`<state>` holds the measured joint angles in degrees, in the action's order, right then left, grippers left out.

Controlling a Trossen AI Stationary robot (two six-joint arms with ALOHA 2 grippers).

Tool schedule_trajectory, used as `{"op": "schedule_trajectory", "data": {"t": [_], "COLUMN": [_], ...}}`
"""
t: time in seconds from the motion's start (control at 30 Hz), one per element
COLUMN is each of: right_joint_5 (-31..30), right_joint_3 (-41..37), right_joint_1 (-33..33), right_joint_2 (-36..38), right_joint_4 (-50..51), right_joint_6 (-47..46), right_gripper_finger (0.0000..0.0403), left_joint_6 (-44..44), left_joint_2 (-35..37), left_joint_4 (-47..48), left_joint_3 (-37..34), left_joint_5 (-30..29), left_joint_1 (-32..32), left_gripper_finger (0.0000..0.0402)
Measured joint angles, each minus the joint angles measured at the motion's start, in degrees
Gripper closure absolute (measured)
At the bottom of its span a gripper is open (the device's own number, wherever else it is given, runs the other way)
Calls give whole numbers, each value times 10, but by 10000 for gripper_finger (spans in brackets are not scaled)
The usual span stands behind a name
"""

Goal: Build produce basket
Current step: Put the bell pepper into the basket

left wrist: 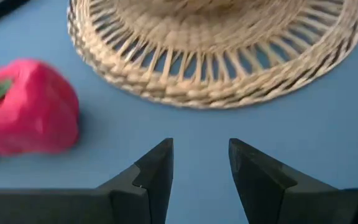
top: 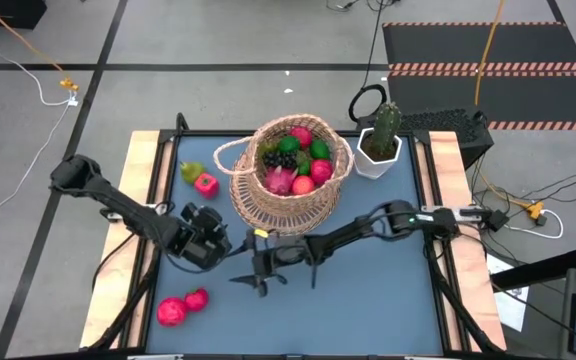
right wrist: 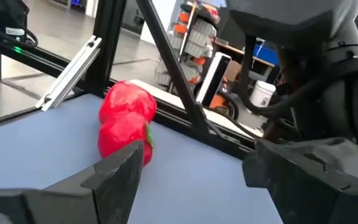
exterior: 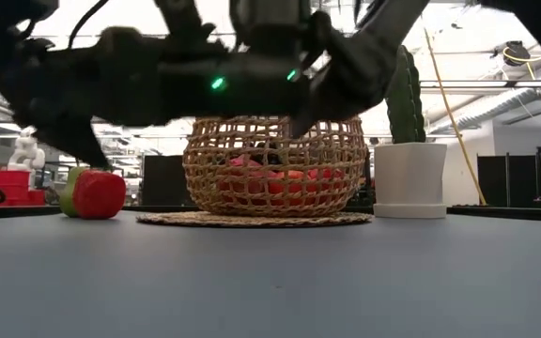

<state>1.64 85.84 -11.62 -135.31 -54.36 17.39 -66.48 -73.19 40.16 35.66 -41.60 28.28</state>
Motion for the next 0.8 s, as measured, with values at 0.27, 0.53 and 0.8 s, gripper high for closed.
{"op": "schedule_trajectory", "data": {"t": [0.27,0.53,0.8], "right_joint_5": [14,15,51], "right_joint_3": [122,131,131], "right_joint_1": [1,14,22], "right_joint_2": [-110,-127,-128], "right_joint_4": [-9,44,80], "right_joint_6": [24,9,-26], "right_gripper_finger": [90,69,67], "left_joint_6": [-69,-106,-29], "left_joint_2": [12,12,63], "left_joint_4": [35,52,44], "left_joint_3": [-39,-51,-40], "left_joint_5": [25,65,110], "left_joint_1": [24,26,94], "left_gripper_finger": [245,245,245]}}
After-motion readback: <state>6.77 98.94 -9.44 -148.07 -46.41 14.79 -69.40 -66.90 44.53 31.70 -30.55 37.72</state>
